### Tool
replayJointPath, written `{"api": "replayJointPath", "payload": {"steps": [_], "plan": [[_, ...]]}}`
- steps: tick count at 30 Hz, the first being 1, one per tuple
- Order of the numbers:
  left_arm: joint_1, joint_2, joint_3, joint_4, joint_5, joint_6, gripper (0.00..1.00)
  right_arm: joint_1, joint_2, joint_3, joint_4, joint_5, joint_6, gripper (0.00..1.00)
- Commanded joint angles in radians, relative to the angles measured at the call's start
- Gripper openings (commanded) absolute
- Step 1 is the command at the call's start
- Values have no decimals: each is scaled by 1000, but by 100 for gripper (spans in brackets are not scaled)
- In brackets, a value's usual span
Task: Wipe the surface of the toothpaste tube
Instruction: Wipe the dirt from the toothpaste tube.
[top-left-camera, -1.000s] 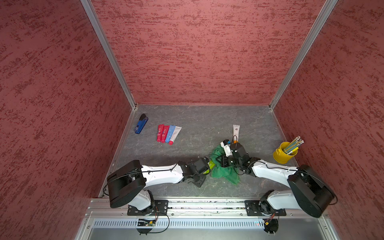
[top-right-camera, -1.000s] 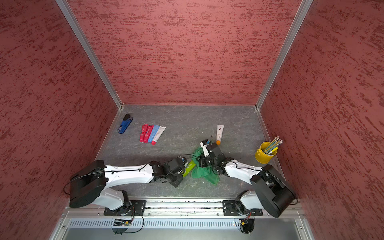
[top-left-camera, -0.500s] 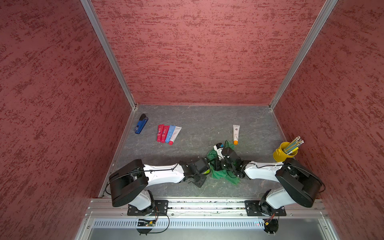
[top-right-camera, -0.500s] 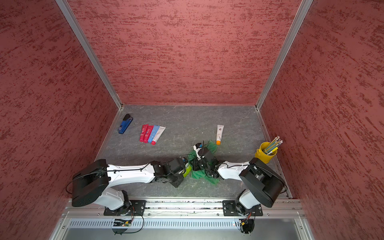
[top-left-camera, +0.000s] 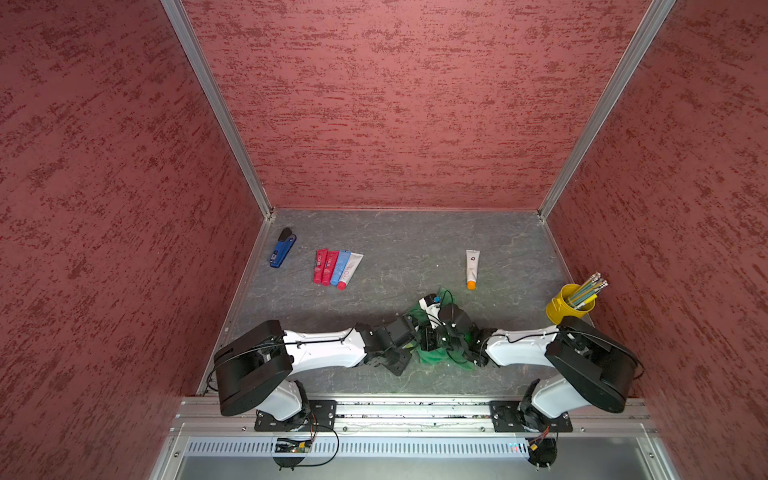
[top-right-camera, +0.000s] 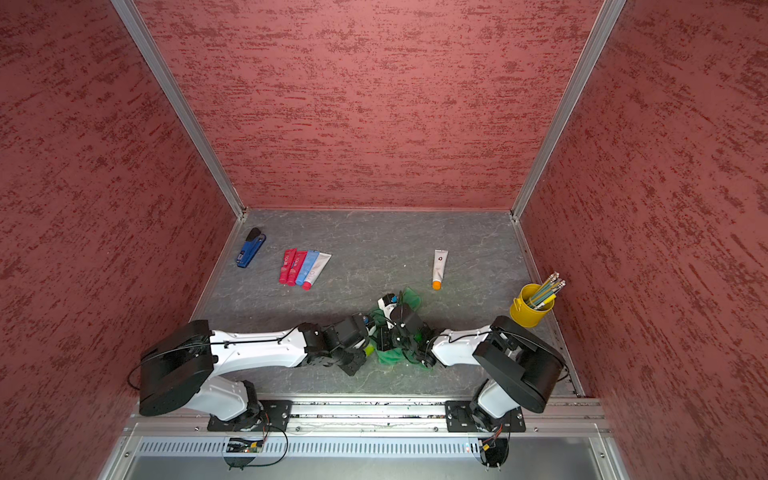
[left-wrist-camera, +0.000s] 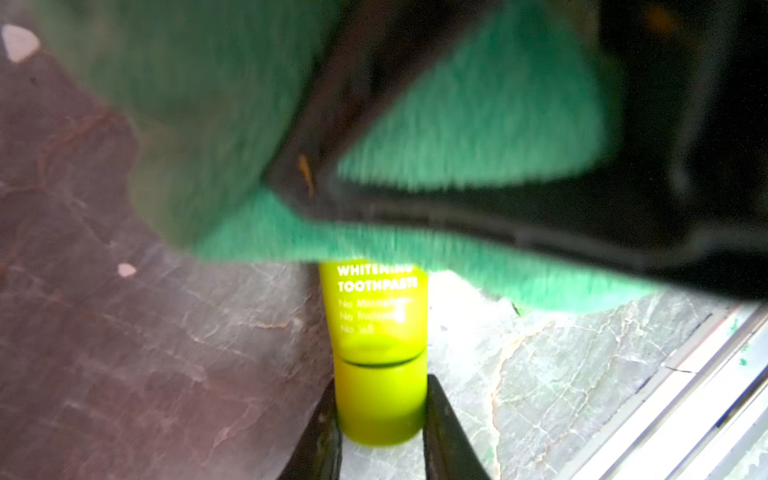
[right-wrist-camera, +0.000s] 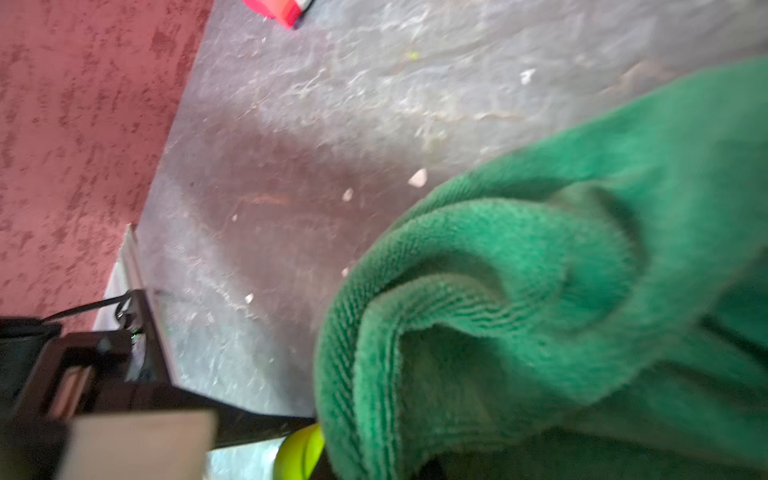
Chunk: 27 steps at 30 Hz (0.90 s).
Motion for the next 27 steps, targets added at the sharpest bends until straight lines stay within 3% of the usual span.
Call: {"api": "replayJointPath", "payload": {"steps": [1,6,10,20,27], "plan": [[3,-39,-15,46,12,13,2,-82,37,21,-191,128,-74,0],[3,-44,-20,48,7,11,1,-144,11,34,-233,199,-97,0],[3,-40,-20,50,10,12,0,-145,-4,4,-197,122,-92,0],[3,1,5,42,13,16,0,51,-94,-142,-27,-65,67,0],[3,25,18,34,16,18,0,119,-84,-170,42,-91,124,0]]}}
